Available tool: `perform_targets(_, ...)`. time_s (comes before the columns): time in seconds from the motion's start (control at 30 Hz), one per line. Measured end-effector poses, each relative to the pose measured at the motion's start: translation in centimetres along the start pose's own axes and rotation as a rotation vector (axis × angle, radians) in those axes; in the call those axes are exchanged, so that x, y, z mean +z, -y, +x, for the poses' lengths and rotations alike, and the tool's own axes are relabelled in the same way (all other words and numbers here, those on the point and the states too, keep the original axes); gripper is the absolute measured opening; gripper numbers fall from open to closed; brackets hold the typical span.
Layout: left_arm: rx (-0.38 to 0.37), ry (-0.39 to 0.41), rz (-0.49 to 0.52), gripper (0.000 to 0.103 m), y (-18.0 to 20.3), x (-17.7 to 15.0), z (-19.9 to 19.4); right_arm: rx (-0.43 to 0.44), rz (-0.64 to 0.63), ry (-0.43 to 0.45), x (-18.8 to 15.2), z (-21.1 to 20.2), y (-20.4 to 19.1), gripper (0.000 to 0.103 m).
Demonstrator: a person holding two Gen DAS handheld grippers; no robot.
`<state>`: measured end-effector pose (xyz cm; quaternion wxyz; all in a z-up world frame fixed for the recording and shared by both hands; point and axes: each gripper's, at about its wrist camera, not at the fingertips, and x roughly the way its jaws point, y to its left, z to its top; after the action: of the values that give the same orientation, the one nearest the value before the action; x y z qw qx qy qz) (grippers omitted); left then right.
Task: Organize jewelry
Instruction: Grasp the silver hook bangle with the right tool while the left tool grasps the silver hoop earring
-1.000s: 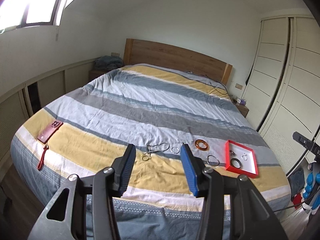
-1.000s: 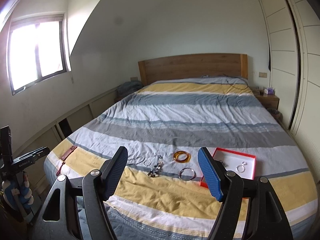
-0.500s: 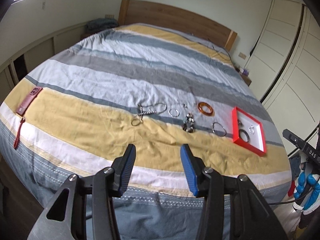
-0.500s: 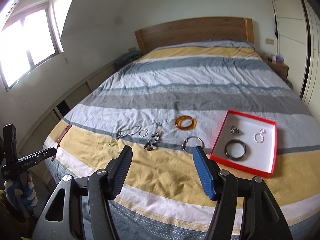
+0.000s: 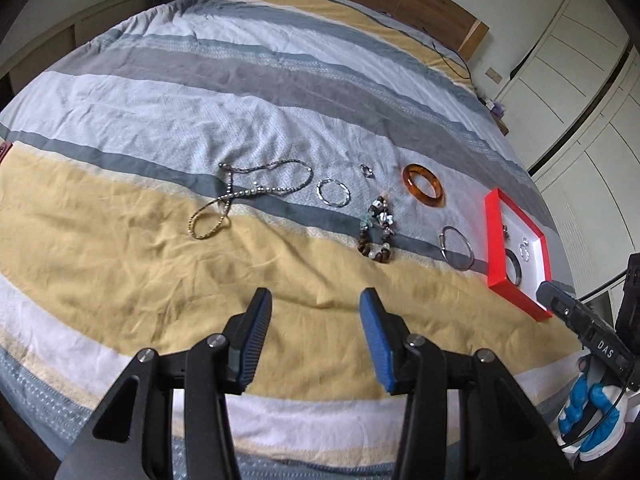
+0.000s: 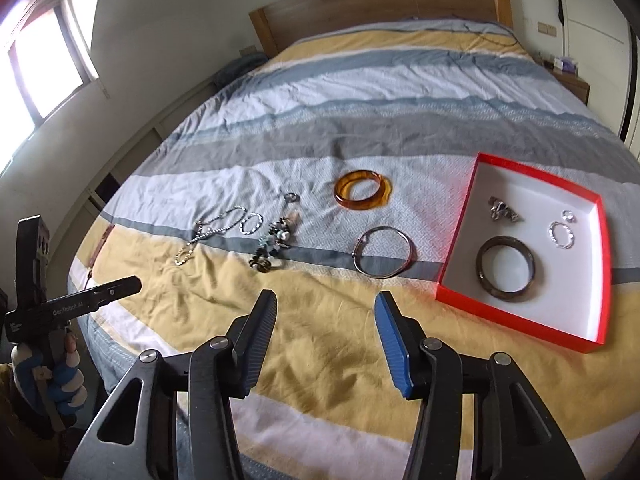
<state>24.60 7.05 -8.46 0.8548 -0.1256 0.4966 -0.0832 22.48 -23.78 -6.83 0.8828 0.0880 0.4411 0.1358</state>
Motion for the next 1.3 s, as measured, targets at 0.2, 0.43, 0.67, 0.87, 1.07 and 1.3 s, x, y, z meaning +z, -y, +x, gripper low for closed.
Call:
perform_targets(0.2,-0.029,-0.034,-0.037,0.043,0.6,3.1,5.5,-0.003,-0.015,-0.057,1.8,5.5,0.4,0.048)
perform_targets(0.43,-0.047,-0.056,-0.131,0.04,0.2,5.7,10.9,-0.016,-0.024,-0.116,3.6,11.3,1.2,0.042)
perform_targets(0.67,-0.039,-0.091,-0.212,0.034,-0.5,7.6,15.1,-0.038,-0.004,-0.181,4.0,15.2,2.5,0.037)
perform_targets(0.87,-0.064,-0.113,-0.251,0.033,-1.0,8.0,17.1,-0.053,-0.018,-0.224,3.7,17.7,2.7,0.035)
perform_targets(1.07,-0.014,-0.085,-0.22,0.017,-0.7,7.6,17.2,-0.053,-0.039,-0.237,3.6,19.4,2.6,0.035)
perform_targets(1.3,-0.028,-0.068,-0.228,0.004,-0.6,7.0,16.2,-0.032,-0.03,-0.215,3.3,19.0,2.4,0.007)
